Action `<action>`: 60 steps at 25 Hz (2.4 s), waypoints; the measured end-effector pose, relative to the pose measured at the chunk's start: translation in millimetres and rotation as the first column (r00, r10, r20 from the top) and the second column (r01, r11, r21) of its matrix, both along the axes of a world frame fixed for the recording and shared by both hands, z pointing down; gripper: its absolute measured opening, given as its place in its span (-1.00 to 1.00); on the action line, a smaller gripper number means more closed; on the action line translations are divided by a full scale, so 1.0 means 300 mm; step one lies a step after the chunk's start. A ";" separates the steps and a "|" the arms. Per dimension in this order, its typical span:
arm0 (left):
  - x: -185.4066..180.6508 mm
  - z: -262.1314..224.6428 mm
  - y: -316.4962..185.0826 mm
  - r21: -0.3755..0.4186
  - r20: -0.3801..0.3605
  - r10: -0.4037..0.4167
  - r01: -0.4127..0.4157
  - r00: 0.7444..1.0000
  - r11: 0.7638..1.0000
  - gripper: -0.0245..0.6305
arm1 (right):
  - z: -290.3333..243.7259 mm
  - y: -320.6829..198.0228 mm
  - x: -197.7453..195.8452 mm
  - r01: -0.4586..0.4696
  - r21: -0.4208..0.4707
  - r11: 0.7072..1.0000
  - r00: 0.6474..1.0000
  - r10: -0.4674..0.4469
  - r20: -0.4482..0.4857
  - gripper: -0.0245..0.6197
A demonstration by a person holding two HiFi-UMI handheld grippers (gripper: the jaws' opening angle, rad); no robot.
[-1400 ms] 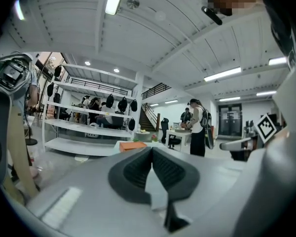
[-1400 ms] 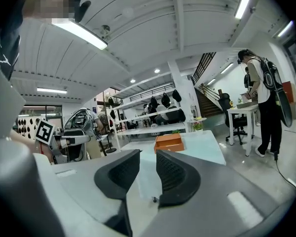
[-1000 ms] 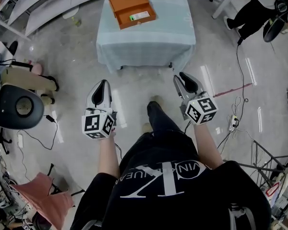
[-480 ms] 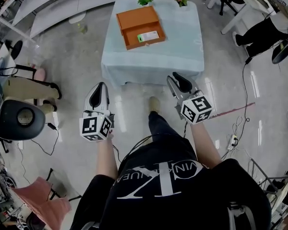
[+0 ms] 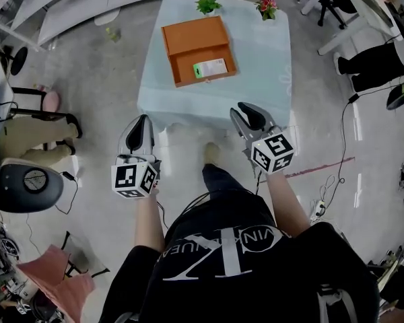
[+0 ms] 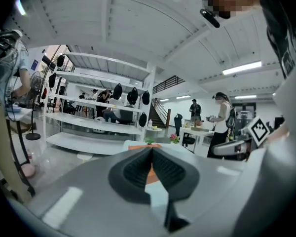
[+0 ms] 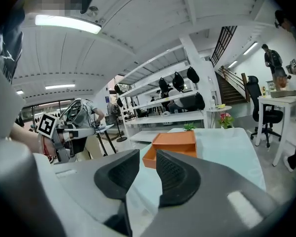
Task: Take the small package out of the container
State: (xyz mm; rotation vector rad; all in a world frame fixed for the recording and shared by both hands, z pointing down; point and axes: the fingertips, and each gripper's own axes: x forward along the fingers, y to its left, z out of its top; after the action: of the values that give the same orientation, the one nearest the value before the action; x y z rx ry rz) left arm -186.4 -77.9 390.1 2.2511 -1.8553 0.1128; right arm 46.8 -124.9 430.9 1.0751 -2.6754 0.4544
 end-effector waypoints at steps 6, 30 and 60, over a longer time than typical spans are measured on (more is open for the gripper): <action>-0.013 0.034 -0.146 -0.011 0.003 -0.040 0.040 0.999 0.999 -0.93 | 0.049 -0.174 -0.023 0.049 -0.021 0.999 0.999 -0.049 -0.006 -0.59; -0.011 0.162 -0.447 -0.116 -0.010 0.046 -0.047 0.999 0.992 -0.93 | 0.242 -0.475 -0.157 0.171 -0.170 0.970 0.965 -0.200 -0.170 -0.56; -0.102 0.337 -0.778 -0.173 -0.119 0.142 -0.161 0.983 0.972 -0.93 | 0.692 -0.693 -0.371 0.526 -0.637 0.564 0.206 -0.811 -0.548 0.00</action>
State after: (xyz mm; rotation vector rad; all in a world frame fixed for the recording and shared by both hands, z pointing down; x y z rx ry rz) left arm -216.9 -311.4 491.2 2.2240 -1.5520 0.1772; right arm -64.5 -332.7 638.5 -0.1600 -1.7899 0.1082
